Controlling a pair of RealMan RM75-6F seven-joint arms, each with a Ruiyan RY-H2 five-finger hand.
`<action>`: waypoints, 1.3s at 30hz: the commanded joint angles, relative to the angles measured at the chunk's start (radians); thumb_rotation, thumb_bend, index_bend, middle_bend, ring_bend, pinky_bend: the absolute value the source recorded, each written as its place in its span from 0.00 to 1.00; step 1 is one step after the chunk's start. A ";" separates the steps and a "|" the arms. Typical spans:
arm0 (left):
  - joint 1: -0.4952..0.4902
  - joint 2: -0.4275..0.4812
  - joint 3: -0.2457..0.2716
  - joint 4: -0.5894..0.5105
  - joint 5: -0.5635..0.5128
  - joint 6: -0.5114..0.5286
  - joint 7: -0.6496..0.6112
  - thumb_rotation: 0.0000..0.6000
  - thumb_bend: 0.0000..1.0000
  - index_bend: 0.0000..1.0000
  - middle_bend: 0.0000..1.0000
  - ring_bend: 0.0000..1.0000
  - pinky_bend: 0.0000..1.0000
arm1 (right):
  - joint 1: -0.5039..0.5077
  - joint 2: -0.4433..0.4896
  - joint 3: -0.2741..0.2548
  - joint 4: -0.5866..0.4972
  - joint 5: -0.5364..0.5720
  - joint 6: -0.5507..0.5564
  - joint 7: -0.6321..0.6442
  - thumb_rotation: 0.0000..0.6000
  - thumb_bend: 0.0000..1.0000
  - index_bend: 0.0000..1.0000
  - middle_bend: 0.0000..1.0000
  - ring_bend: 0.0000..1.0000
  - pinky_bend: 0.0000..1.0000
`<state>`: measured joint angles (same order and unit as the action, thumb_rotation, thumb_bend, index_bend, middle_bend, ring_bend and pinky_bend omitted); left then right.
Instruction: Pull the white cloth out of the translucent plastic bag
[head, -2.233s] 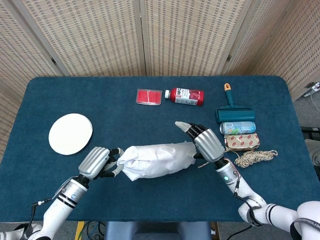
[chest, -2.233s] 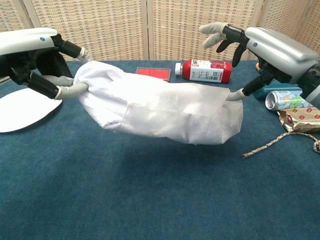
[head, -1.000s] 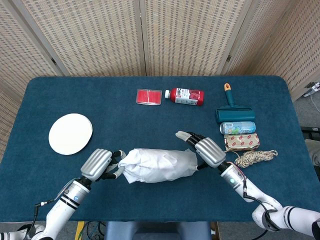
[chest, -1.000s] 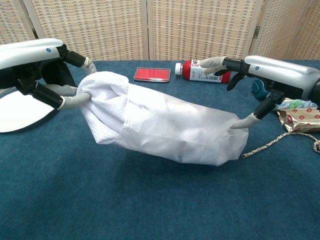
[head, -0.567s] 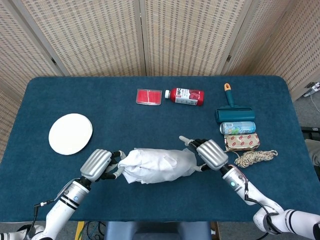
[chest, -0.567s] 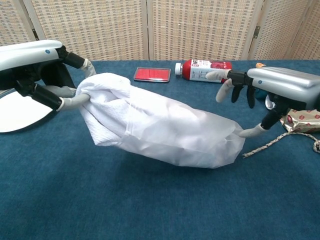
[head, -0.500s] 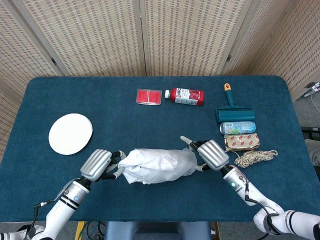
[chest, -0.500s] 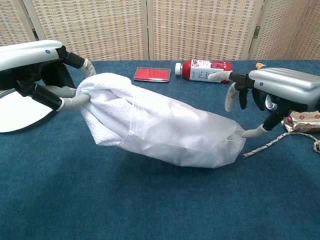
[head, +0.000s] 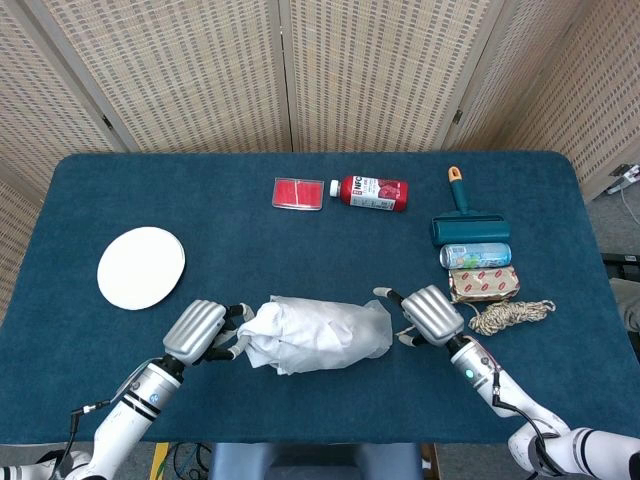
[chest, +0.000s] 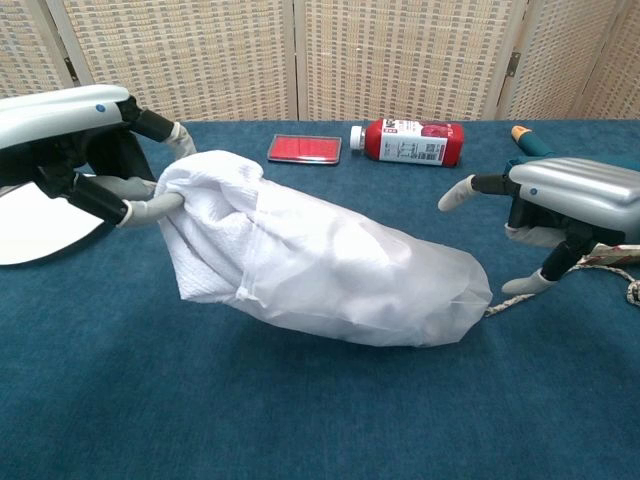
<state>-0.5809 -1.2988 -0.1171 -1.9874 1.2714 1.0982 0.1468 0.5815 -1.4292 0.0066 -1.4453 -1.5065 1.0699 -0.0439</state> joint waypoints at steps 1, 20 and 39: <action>0.000 0.000 -0.001 -0.001 -0.001 0.000 0.000 1.00 0.58 0.76 1.00 0.91 1.00 | -0.002 -0.008 0.002 0.008 0.000 0.001 0.000 1.00 0.00 0.23 1.00 1.00 1.00; 0.002 -0.001 0.001 0.000 -0.003 -0.002 -0.001 1.00 0.58 0.76 1.00 0.91 1.00 | 0.049 -0.076 0.047 0.052 0.069 -0.116 0.000 1.00 0.12 0.24 1.00 1.00 1.00; 0.010 -0.007 0.008 0.009 0.003 0.002 -0.008 1.00 0.58 0.76 1.00 0.91 1.00 | 0.065 -0.092 0.057 0.049 0.092 -0.141 -0.001 1.00 0.59 0.48 1.00 1.00 1.00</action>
<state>-0.5708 -1.3058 -0.1092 -1.9786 1.2741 1.1000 0.1387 0.6462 -1.5212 0.0640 -1.3967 -1.4146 0.9292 -0.0446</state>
